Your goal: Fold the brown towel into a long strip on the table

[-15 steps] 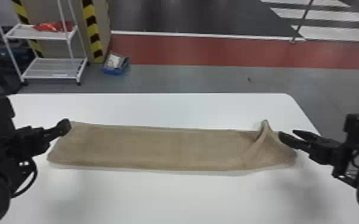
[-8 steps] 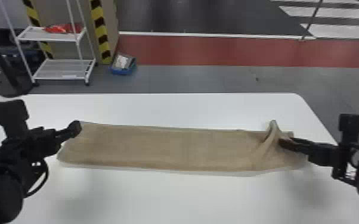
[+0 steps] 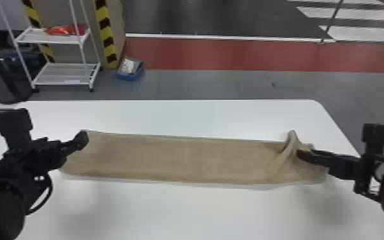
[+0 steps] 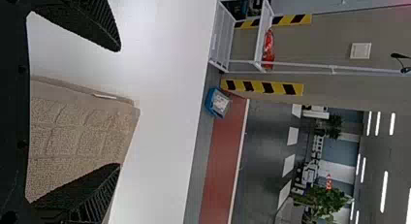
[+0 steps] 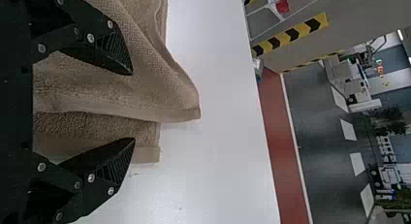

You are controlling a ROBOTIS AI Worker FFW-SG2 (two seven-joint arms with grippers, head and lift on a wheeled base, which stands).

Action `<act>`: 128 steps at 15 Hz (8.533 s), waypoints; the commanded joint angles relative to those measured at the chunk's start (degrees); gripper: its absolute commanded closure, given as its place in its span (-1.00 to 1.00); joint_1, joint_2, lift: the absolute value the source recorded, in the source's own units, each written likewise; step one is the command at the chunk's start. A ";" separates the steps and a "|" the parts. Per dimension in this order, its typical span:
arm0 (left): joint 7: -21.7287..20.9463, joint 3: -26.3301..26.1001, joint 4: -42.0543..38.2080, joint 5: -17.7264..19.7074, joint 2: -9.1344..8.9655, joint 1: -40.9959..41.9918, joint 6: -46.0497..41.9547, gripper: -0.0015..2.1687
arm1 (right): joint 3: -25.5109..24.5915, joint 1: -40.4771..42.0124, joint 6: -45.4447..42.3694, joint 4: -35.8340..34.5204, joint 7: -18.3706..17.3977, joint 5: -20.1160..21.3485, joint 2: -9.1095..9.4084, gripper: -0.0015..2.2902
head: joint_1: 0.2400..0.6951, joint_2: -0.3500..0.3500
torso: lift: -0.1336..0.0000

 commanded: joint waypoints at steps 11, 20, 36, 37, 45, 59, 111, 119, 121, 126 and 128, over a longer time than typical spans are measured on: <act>-0.09 0.06 -1.36 -0.01 0.61 1.56 0.18 -0.98 | 0.86 1.10 3.39 -4.10 -0.59 1.51 0.61 -0.02 | 1.00 -0.16 | -0.72; 0.00 -0.11 -2.41 -0.10 0.61 2.00 1.58 -0.98 | -2.40 6.02 7.26 -12.71 -0.24 -1.57 0.69 0.32 | 1.00 -0.18 | -0.72; -0.18 0.41 -5.14 0.51 0.79 4.11 1.58 -0.98 | -9.16 18.06 -9.09 -24.67 -4.28 0.80 4.83 -0.95 | 1.00 -0.32 | -0.72; -0.18 0.15 -5.23 0.51 0.79 4.11 1.58 -0.98 | -9.34 18.94 -12.07 -24.84 -4.28 -0.25 4.83 -0.95 | 1.00 -0.33 | -0.72; -0.53 -0.64 -3.38 -1.68 1.14 3.93 5.45 -0.80 | -9.07 19.29 -14.01 -24.93 -1.12 -2.18 4.65 -0.95 | 1.00 -0.31 | -0.72; -1.67 -1.34 -2.77 -4.23 2.46 3.58 9.14 -0.34 | -8.55 16.13 -14.01 -20.45 1.26 -3.33 4.39 -0.94 | 1.00 -0.26 | -0.72; 6.24 -14.62 -9.36 -9.51 0.35 19.57 -42.54 -0.92 | 6.92 37.05 -31.41 -44.62 -16.41 -9.57 14.58 -0.93 | 1.00 -0.14 | -0.72; 6.15 -15.85 -9.80 -9.95 0.00 19.84 -40.96 -0.92 | 7.89 37.31 -31.59 -44.62 -16.41 -9.48 14.76 -0.93 | 1.00 -0.13 | -0.72; 6.15 -16.64 -9.80 -10.12 -0.09 19.93 -39.20 -0.92 | 7.89 37.49 -31.59 -44.62 -16.41 -9.57 14.85 -0.93 | 1.00 -0.14 | -0.72; 6.15 -16.64 -10.06 -10.21 0.00 20.37 -39.20 -0.92 | 8.15 37.92 -32.64 -44.27 -16.41 -9.92 14.85 -0.93 | 1.00 -0.16 | -0.72; 6.15 -16.55 -10.15 -10.21 0.00 20.45 -39.20 -0.92 | 8.15 37.92 -32.82 -44.27 -16.41 -9.92 14.76 -0.93 | 1.00 -0.16 | -0.72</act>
